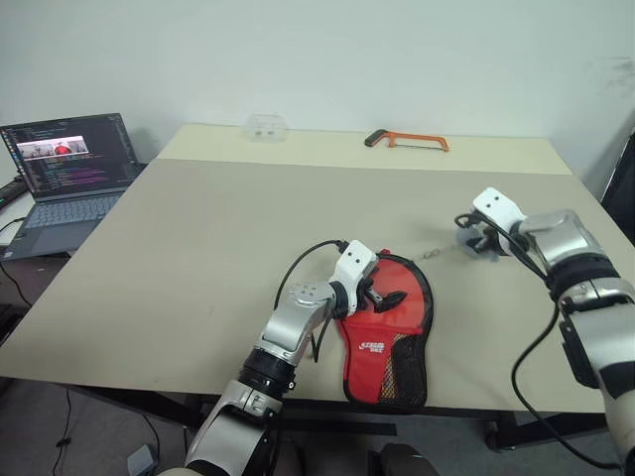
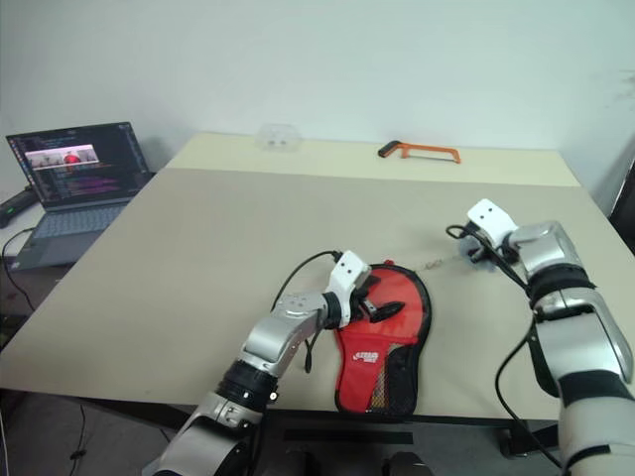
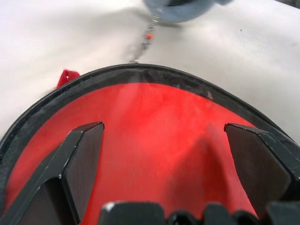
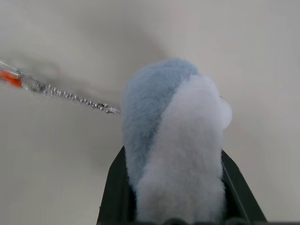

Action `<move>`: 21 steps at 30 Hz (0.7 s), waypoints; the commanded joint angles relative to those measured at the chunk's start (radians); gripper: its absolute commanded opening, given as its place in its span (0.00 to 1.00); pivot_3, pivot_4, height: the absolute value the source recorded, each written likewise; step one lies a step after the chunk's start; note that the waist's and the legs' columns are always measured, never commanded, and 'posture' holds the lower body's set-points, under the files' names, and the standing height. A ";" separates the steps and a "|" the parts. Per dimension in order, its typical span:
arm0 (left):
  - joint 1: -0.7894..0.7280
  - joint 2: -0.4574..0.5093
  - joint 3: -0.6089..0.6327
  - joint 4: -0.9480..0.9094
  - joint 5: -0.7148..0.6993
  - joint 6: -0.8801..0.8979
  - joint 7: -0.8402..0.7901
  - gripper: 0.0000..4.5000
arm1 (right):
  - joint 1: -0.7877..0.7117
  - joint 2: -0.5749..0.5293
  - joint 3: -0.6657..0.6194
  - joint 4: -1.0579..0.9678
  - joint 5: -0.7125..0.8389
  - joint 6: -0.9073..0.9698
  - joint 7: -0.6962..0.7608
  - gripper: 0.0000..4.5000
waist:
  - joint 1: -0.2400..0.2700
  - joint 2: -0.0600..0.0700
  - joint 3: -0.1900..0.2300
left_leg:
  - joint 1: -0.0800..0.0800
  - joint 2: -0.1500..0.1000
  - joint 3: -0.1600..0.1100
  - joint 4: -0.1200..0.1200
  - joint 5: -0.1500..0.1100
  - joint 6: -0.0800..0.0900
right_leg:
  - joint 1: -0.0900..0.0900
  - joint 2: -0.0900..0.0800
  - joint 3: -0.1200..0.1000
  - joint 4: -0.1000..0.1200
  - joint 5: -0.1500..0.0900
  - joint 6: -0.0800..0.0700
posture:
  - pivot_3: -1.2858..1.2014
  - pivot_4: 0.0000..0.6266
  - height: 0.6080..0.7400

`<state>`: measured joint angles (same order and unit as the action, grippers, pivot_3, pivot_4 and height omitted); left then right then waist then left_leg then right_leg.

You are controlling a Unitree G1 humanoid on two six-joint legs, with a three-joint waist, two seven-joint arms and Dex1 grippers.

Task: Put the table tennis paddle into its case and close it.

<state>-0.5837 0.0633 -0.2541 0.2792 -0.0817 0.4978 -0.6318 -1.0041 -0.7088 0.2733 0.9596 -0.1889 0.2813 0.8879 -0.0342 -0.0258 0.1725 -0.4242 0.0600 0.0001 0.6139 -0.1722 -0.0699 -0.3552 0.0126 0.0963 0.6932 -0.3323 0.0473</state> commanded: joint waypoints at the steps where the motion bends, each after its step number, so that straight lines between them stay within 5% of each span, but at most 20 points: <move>1: 0.046 0.035 -0.013 0.077 0.025 0.063 0.016 1.00 | 0.155 -0.169 0.016 -0.299 -0.036 -0.007 0.141 0.15 | 0.006 0.005 -0.003 | 0.000 0.000 0.000 0.000 0.000 0.000 | 0.000 0.000 0.000 -0.001 -0.001 0.003 | 0.52 0.24 1.00; 9: 0.012 0.051 -0.027 0.124 0.028 0.043 0.002 1.00 | 0.710 -0.543 -0.097 -1.071 0.155 -0.157 0.464 0.15 | 0.005 0.015 -0.009 | 0.006 -0.001 -0.001 -0.005 -0.001 0.000 | 0.009 0.000 0.000 -0.013 -0.002 0.005 | 0.52 0.24 1.00; 21: -0.062 0.020 -0.062 0.231 0.061 0.001 -0.013 1.00 | 1.025 -0.578 -0.108 -1.669 0.451 -0.086 0.583 0.14 | 0.006 0.009 -0.011 | 0.010 -0.001 -0.002 -0.003 -0.001 0.000 | 0.010 -0.001 0.000 -0.015 -0.002 0.005 | 0.52 0.24 1.00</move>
<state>-0.6738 0.0828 -0.2809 0.4157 -0.0479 0.4672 -0.6439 0.0023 -1.2756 0.1491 -0.6383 0.2242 0.1953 1.4387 -0.0285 -0.0173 0.1617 -0.4140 0.0591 -0.0016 0.6107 -0.1734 -0.0697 -0.3449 0.0119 0.0963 0.6773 -0.3344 0.0518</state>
